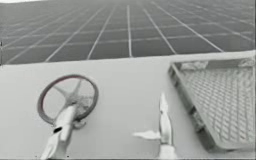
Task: Pick up and drop off the object
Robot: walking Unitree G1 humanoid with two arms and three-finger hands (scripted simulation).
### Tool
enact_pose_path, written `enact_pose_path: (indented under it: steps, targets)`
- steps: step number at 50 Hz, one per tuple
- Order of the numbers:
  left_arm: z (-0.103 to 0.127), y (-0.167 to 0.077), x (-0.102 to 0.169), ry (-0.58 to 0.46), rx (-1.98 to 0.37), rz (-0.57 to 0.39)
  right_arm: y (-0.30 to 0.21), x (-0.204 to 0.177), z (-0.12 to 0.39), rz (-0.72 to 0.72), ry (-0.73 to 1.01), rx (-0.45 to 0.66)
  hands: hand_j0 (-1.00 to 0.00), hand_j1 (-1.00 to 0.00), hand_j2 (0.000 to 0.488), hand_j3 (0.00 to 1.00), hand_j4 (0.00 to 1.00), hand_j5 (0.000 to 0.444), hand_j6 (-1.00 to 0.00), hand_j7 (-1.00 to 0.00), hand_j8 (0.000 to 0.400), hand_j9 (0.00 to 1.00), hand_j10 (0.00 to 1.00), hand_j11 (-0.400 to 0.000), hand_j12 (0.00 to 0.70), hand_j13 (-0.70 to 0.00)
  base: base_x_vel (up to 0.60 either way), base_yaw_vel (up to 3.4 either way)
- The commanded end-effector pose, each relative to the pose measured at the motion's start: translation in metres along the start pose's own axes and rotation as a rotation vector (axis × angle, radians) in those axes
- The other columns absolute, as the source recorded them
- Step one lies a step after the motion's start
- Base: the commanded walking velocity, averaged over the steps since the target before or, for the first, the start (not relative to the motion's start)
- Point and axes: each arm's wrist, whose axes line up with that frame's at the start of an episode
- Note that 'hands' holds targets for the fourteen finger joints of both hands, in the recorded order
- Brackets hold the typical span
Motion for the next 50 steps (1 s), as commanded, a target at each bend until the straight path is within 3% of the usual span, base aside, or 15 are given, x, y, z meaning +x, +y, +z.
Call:
enact_pose_path:
  steps: [1,11,15,19,20,21,29,34,35,36,37,38,43,46,50]
  targets:
    - [0.013,0.001,-0.012,-0.020,-0.063,0.006,-0.006,0.002,-0.003,0.004,0.015,0.006,-1.00,-1.00,0.000,0.00,0.00,0.000,-1.00,-1.00,0.400,0.00,0.00,0.000,0.700,0.000,0.00,0.00]
    - [0.097,0.071,-0.051,-0.201,-1.129,-0.317,0.017,0.008,-0.004,0.045,0.015,-0.018,-1.00,-1.00,0.000,0.00,0.00,0.000,-1.00,-1.00,0.400,0.00,0.00,0.000,0.700,0.000,0.00,0.00]
    - [0.151,0.100,-0.067,-0.252,-1.288,-0.521,0.027,0.011,-0.011,0.118,-0.037,-0.042,-1.00,-1.00,0.000,0.00,0.00,0.000,-1.00,-1.00,0.400,0.00,0.00,0.000,0.700,0.000,0.00,0.00]
    - [0.213,0.142,-0.058,-0.055,-1.067,-0.733,0.061,0.015,-0.022,0.187,-0.083,-0.031,-1.00,-1.00,0.000,0.00,0.00,0.000,-1.00,-1.00,0.400,0.00,0.00,0.000,0.700,0.000,0.00,0.00]
    - [0.212,0.140,-0.052,-0.043,-1.059,-0.762,0.067,0.012,-0.016,0.211,-0.087,-0.024,-1.00,-1.00,0.000,0.00,0.00,0.000,-1.00,-1.00,0.400,0.00,0.00,0.000,0.700,0.000,0.00,0.00]
    - [0.059,0.078,-0.096,-0.366,-1.986,-0.433,0.177,-0.047,0.003,-0.341,0.276,0.641,-1.00,-1.00,0.000,0.00,0.00,0.000,-1.00,-1.00,0.400,0.00,0.00,0.000,0.700,0.000,0.00,0.00]
    - [0.081,0.071,-0.107,-0.366,-1.992,-0.492,0.190,0.036,-0.037,-0.304,-0.430,-0.038,-1.00,-1.00,0.000,0.00,0.00,0.000,-1.00,-1.00,0.400,0.00,0.00,0.000,0.700,0.000,0.00,0.00]
    - [0.088,0.063,-0.107,-0.357,-2.005,-0.522,0.221,0.049,0.003,-0.314,-0.481,0.014,-1.00,-1.00,0.000,0.00,0.00,0.000,-1.00,-1.00,0.400,0.00,0.00,0.000,0.700,0.000,0.00,0.00]
    - [0.094,0.062,-0.104,-0.349,-1.979,-0.535,0.217,0.052,0.002,-0.297,-0.462,0.004,-1.00,-1.00,0.000,0.00,0.16,0.078,-1.00,-1.00,0.400,0.00,0.16,-0.063,0.700,-0.110,0.00,0.00]
    - [0.093,0.064,-0.110,-0.357,-1.993,-0.521,0.215,0.048,0.000,-0.258,-0.448,0.006,-1.00,-1.00,0.000,0.00,0.65,0.323,-1.00,-1.00,0.400,0.00,0.65,-0.259,0.700,-0.453,0.00,0.00]
    - [0.094,0.059,-0.108,-0.360,-1.977,-0.515,0.196,0.050,0.001,-0.184,-0.389,0.014,-1.00,-1.00,0.000,0.11,1.00,0.444,-1.00,-1.00,0.400,0.11,1.00,-0.400,0.700,-0.700,0.00,0.00]
    - [0.098,0.051,-0.106,-0.351,-1.990,-0.523,0.182,0.047,0.012,-0.124,-0.365,-0.009,-1.00,-1.00,0.000,0.93,1.00,0.034,-1.00,-1.00,0.400,0.93,1.00,-0.400,0.700,-0.700,0.00,0.00]
    - [0.090,0.051,-0.112,-0.338,-1.970,-0.509,0.164,0.049,0.011,0.158,-0.250,0.069,-1.00,-1.00,0.000,1.00,1.00,0.000,-1.00,-1.00,0.400,1.00,1.00,-0.400,0.700,-0.700,0.00,0.00]
    - [0.090,0.048,-0.112,-0.276,-1.936,-0.495,0.169,0.042,-0.011,0.002,0.079,0.440,-1.00,-1.00,0.000,1.00,1.00,0.000,-1.00,-1.00,0.400,1.00,1.00,-0.400,0.700,-0.700,0.00,0.00]
    - [0.078,0.041,-0.110,-0.203,-1.897,-0.484,0.147,0.044,-0.003,-0.231,0.154,0.520,-1.00,-1.00,0.000,1.00,1.00,0.000,-1.00,-1.00,0.400,1.00,1.00,-0.400,0.700,-0.700,0.00,0.00]
